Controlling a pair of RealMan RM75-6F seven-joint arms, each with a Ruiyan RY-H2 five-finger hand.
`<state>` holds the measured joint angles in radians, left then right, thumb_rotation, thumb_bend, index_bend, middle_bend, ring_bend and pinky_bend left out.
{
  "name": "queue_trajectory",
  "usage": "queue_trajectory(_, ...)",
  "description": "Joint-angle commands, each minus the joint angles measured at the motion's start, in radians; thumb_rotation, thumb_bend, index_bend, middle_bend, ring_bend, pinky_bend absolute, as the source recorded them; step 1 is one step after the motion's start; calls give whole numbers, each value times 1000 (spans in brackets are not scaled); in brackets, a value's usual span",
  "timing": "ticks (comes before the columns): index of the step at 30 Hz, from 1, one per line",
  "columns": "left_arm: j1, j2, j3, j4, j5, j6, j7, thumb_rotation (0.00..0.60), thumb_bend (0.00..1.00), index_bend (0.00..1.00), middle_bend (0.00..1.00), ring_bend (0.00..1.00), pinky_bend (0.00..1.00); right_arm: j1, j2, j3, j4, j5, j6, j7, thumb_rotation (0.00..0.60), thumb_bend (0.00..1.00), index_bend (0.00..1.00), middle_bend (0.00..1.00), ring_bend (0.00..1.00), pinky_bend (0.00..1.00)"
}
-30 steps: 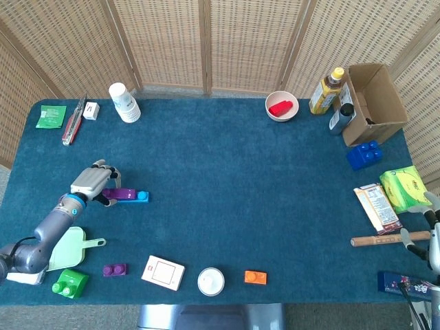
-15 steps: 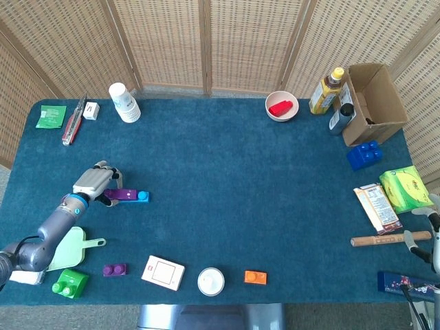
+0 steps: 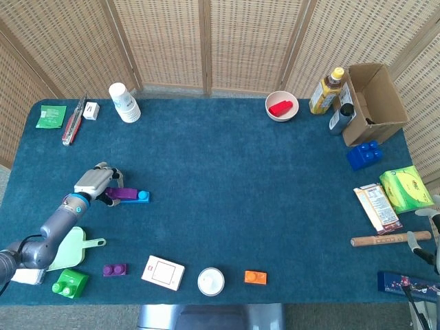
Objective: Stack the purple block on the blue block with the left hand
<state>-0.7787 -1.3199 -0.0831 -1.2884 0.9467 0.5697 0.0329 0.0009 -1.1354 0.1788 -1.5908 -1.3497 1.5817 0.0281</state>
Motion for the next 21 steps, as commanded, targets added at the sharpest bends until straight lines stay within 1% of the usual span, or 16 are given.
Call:
queue_trajectory(1, 2, -2, 1, 3, 7, 0, -4, 600, 361, 564, 261, 189, 0, -1, 1, 0, -2, -1, 2, 0, 600, 286, 369, 177, 0, 66)
queue_trajectory(4, 2, 3, 1, -2, 18, -6, -12, 600, 361, 512, 240, 173, 0, -2, 1, 0, -4, -1, 2, -2, 600, 286, 370, 177, 0, 66)
queue_trajectory(12, 7, 20, -6, -23, 60, -5, -42, 600, 360, 170, 91, 17, 0, -3, 0, 2, -5, -2, 4, -2, 600, 287, 369, 177, 0, 65)
queue_trajectory(15, 12, 25, -9, -29, 75, -1, -55, 600, 360, 56, 39, 0, 0, -4, 1, 3, -4, -2, 6, -2, 600, 287, 369, 177, 0, 65)
queue_trajectory(17, 21, 34, -18, -43, 93, 19, -73, 600, 360, 17, 19, 0, 0, -6, 1, 4, -5, -3, 10, 1, 600, 287, 369, 177, 0, 65)
queue_trajectory(21, 36, 53, -32, -71, 125, 46, -111, 590, 359, 4, 9, 0, 0, -7, 1, 4, -4, -4, 12, 2, 600, 287, 369, 177, 0, 66)
